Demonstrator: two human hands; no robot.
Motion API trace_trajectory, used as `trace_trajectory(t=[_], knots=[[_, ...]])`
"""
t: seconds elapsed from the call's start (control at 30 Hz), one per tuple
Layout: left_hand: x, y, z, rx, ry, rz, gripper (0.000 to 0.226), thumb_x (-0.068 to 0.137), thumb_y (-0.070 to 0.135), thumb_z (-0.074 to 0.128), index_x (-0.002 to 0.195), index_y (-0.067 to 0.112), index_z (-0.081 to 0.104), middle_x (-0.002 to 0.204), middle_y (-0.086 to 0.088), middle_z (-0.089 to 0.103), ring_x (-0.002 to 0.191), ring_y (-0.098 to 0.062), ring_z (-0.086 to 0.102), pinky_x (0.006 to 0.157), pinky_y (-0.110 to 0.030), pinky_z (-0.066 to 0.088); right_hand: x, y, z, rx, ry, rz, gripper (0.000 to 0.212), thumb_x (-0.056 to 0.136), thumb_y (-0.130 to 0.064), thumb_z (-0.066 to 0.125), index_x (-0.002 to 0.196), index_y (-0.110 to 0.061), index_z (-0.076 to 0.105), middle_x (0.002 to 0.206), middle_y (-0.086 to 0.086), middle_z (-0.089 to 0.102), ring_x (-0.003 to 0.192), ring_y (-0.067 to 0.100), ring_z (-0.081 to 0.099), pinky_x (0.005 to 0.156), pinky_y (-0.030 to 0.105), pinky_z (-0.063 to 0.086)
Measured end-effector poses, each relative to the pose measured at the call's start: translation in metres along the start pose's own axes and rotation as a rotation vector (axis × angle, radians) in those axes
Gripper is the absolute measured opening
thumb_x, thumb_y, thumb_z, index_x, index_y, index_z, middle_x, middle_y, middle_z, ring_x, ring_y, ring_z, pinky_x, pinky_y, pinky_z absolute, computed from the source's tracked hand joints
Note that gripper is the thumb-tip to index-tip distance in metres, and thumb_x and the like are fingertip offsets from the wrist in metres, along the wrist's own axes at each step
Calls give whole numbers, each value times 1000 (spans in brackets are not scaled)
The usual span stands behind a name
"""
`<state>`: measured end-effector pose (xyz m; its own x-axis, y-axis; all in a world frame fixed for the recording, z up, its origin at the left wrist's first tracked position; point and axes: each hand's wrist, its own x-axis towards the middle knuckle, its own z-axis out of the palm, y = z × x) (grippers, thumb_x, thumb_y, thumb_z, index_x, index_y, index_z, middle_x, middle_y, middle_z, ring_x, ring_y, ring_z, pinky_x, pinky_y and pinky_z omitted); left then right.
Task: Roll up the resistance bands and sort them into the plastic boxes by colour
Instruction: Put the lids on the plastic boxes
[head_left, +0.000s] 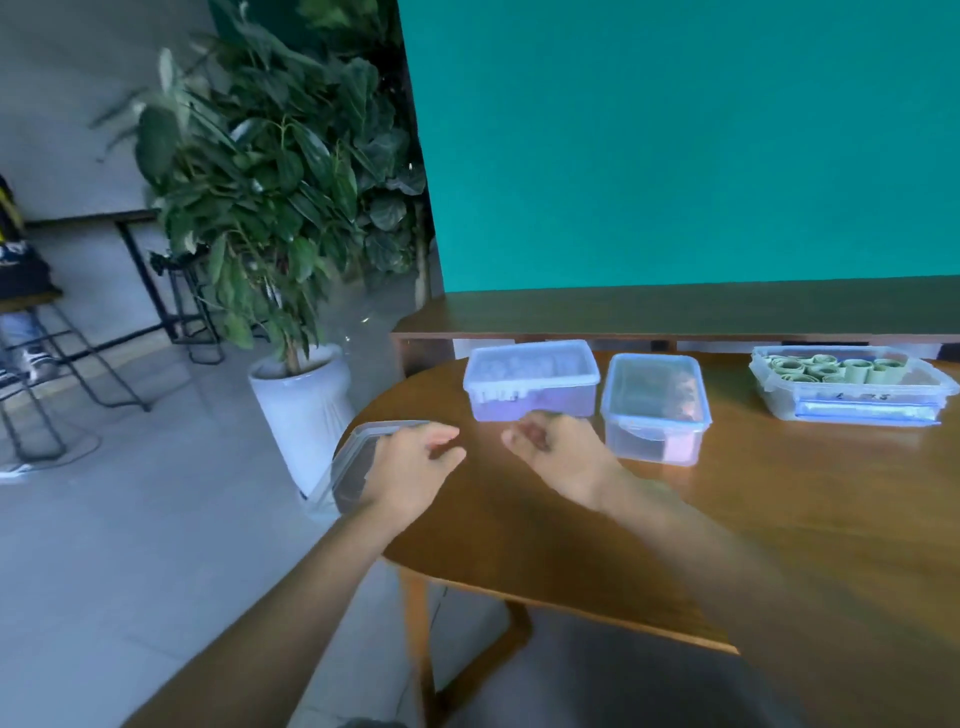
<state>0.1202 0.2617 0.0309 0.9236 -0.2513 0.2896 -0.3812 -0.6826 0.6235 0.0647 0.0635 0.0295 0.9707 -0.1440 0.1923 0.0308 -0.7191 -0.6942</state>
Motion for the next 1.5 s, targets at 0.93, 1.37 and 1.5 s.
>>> trace_trajectory(t=[0.93,1.37,1.5], knots=[[-26,23,-52,-91,392,496,9,98,9,60,97,18,63,93,13,68,85,-3,60,78,-6,40,-28,-34,-21,224,177,-99,47,92,-42,70,135,-23,59,126,-9,64,102,8,64,95,23,49],[8,263,64,-825,96,453,12,103,3,47,101,11,55,93,-4,75,92,-18,71,83,-28,57,-69,106,-251,193,666,101,69,93,-48,67,150,-18,40,137,-1,54,106,18,60,94,37,49],[29,303,127,-1021,-10,265,15,105,7,45,110,0,58,95,-10,72,92,-18,73,79,-30,60,-92,167,-289,226,727,191,46,95,-46,65,130,-19,55,115,-5,69,102,15,67,81,29,53]])
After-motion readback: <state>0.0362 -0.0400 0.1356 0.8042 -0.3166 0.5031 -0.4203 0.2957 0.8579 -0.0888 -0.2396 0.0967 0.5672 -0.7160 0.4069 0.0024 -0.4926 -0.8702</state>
